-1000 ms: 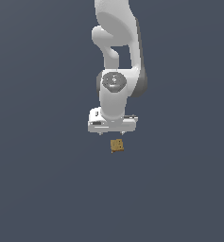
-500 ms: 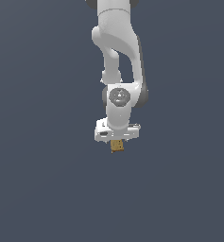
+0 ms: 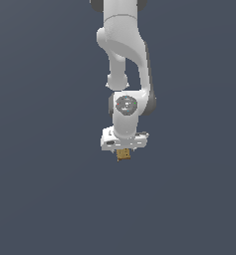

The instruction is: Pick up the object and move it to a goal position.

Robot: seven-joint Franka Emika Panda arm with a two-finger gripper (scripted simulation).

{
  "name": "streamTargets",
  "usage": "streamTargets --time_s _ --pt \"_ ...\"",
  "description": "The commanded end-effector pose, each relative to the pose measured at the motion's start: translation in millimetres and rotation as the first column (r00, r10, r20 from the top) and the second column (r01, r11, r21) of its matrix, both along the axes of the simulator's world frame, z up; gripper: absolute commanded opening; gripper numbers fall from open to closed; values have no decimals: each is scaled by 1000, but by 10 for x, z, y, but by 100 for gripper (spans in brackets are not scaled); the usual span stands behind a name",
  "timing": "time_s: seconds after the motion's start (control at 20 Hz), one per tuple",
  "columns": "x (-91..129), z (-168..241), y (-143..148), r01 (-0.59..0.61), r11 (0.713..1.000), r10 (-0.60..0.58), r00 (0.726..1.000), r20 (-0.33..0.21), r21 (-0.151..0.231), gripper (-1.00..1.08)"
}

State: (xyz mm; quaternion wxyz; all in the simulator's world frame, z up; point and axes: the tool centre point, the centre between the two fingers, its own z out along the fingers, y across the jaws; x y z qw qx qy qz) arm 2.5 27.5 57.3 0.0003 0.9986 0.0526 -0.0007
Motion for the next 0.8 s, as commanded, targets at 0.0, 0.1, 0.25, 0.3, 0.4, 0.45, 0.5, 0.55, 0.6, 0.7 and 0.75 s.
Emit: streamTargets --time_s 0.0,0.1,0.25,0.3,0.4,0.45,0.5,0.55,0.6,0.7,0.75 --pt "-5 -76 0 0 1000 0 1000 -1 0 100" --pt "-7 -170 1 0 1000 0 1000 0 0 100" --pt "-11 -328 3 -1 1000 1 1000 1 0 100" --pt "-11 -367 4 -1 1000 1 1000 1 1 100" --pt "-8 -427 4 -1 1000 1 1000 1 1 100" --pt "-5 -444 5 -1 1000 1 1000 1 1 100" --pt "-2 -457 5 -1 1000 1 1000 1 1 100" --pt "0 -464 5 -1 1000 1 1000 1 1 100" --pt "1 -466 5 -1 1000 1 1000 1 1 100" --pt "1 -466 5 -1 1000 1 1000 1 1 -100" --pt "1 -466 5 -1 1000 1 1000 1 1 -100"
